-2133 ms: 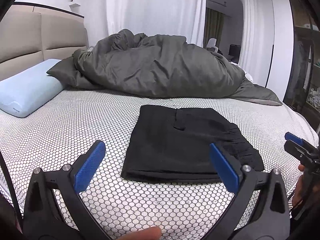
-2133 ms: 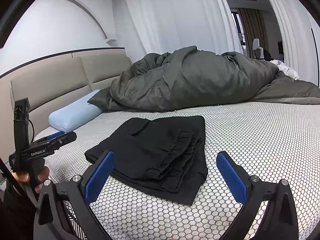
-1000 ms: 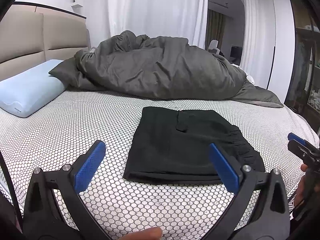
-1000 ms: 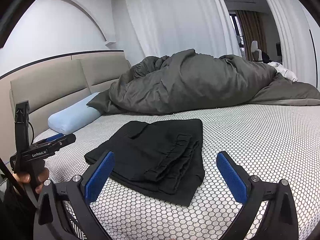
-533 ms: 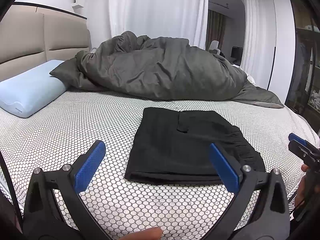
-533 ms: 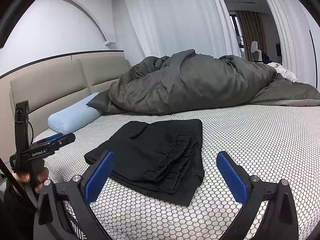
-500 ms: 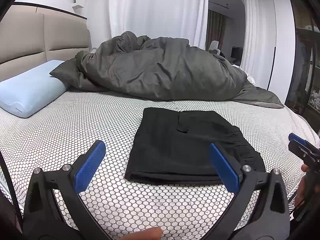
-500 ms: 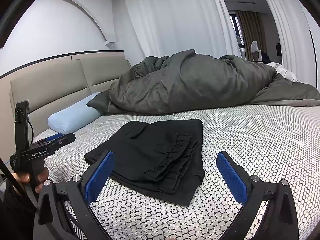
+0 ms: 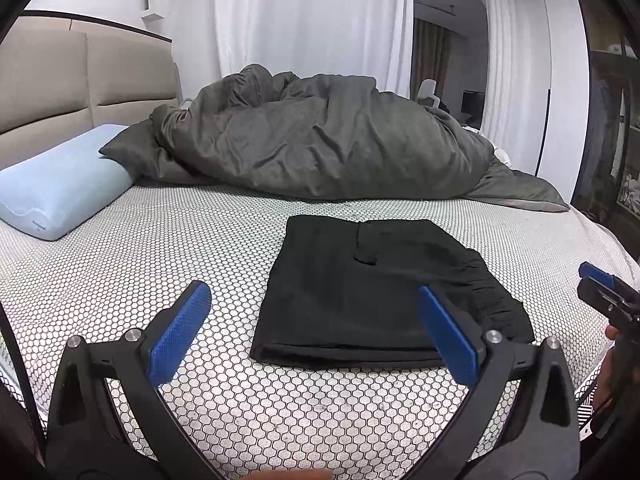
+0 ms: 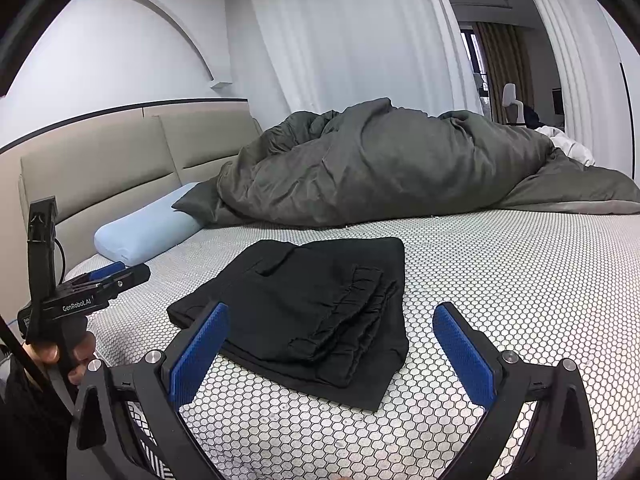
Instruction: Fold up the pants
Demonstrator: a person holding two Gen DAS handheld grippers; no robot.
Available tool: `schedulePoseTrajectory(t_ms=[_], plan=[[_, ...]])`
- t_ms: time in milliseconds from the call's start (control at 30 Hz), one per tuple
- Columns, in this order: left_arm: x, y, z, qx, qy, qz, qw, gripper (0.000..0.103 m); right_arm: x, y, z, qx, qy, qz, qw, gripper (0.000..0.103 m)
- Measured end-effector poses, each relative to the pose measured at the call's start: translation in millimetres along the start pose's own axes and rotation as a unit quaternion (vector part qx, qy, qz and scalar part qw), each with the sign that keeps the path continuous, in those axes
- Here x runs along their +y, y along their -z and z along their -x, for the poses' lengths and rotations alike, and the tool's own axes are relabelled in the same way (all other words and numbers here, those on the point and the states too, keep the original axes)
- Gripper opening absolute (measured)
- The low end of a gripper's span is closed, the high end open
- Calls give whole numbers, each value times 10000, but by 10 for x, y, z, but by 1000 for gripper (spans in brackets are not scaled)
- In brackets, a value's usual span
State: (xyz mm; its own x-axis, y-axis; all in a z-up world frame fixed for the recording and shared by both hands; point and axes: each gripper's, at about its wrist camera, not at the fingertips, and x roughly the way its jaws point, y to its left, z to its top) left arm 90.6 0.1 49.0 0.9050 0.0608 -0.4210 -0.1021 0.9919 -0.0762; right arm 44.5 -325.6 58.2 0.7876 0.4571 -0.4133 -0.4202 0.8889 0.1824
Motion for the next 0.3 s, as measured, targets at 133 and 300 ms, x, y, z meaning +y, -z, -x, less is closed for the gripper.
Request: schedulePoseTrajectory(t_ms=[133,300], plan=[[13,-10,-19,8,9,-42,10000,102,9,-4,12,-19,9,13,10000,103],[50,-25,-51,6,10,-103,9999,102,26,-5,14,-35,10,15,10000,103]])
